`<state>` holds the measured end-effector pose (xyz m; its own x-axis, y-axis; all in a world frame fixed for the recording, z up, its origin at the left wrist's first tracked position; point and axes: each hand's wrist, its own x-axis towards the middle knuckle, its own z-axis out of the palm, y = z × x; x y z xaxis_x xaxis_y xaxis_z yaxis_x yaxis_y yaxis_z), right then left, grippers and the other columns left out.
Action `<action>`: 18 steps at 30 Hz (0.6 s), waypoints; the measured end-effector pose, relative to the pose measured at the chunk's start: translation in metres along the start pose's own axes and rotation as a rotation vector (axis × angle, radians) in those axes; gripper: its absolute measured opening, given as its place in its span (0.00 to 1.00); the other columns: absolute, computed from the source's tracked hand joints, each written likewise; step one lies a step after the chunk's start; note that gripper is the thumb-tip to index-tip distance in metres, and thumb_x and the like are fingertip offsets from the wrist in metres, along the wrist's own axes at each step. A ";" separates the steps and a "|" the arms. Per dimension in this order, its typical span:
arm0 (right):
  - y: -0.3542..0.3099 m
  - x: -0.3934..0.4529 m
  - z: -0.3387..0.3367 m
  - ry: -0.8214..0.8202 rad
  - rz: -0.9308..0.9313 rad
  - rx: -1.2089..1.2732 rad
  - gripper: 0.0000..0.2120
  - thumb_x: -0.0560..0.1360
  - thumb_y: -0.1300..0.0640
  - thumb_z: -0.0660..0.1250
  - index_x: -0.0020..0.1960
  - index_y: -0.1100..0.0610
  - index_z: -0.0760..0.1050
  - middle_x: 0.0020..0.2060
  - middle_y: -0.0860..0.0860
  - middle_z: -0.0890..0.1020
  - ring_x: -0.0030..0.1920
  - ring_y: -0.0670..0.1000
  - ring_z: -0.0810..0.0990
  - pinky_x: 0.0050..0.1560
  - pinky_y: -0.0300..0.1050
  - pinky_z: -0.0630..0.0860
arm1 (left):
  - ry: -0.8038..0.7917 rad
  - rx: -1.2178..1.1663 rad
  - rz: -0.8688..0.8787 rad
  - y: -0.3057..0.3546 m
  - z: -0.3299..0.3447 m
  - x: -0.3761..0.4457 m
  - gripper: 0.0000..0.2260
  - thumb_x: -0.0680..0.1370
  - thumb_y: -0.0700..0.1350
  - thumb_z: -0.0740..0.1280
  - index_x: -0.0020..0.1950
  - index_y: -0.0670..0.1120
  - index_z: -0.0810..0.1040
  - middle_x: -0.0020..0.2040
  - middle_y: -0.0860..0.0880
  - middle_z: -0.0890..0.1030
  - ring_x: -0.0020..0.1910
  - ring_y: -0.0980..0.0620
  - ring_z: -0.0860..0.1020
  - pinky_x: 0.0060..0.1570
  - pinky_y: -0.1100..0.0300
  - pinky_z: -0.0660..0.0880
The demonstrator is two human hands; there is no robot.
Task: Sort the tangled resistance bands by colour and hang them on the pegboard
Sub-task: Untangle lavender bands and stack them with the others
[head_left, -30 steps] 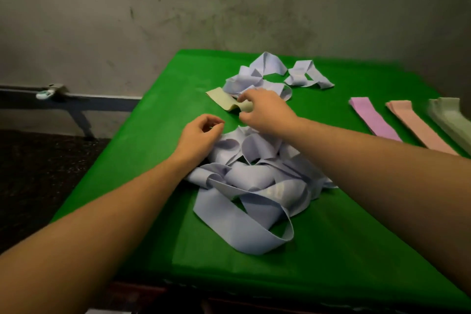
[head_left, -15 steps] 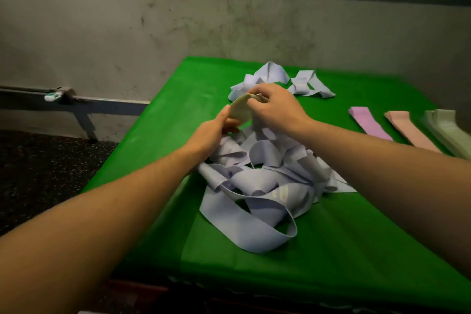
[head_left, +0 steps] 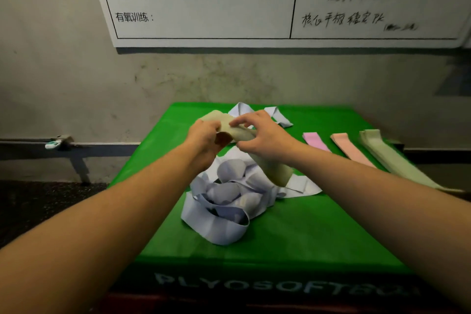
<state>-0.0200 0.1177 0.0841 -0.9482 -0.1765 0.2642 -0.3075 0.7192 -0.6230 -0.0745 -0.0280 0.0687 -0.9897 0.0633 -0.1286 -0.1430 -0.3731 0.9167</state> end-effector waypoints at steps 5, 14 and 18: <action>0.013 -0.057 -0.019 0.093 0.144 0.122 0.29 0.70 0.62 0.75 0.67 0.50 0.69 0.60 0.54 0.70 0.58 0.50 0.73 0.61 0.44 0.72 | -0.050 -0.111 0.054 -0.009 0.034 -0.029 0.19 0.77 0.25 0.52 0.66 0.36 0.67 0.61 0.33 0.75 0.55 0.37 0.77 0.46 0.46 0.81; 0.069 -0.149 -0.057 0.090 0.349 0.082 0.08 0.78 0.51 0.68 0.53 0.54 0.78 0.45 0.50 0.83 0.46 0.52 0.80 0.46 0.46 0.74 | -0.107 -0.162 -0.079 -0.049 0.111 -0.065 0.33 0.74 0.23 0.53 0.74 0.48 0.64 0.57 0.39 0.74 0.48 0.42 0.75 0.52 0.44 0.76; 0.088 -0.181 -0.079 0.080 0.385 0.138 0.08 0.81 0.52 0.63 0.55 0.54 0.76 0.49 0.51 0.82 0.50 0.52 0.79 0.51 0.48 0.74 | -0.172 -0.060 -0.164 -0.064 0.151 -0.075 0.18 0.80 0.36 0.59 0.70 0.46 0.71 0.48 0.45 0.77 0.39 0.50 0.75 0.35 0.59 0.74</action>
<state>0.1307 0.2659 0.0399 -0.9885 0.1442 0.0457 0.0551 0.6249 -0.7788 0.0108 0.1307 0.0765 -0.9376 0.2826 -0.2025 -0.3068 -0.3986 0.8643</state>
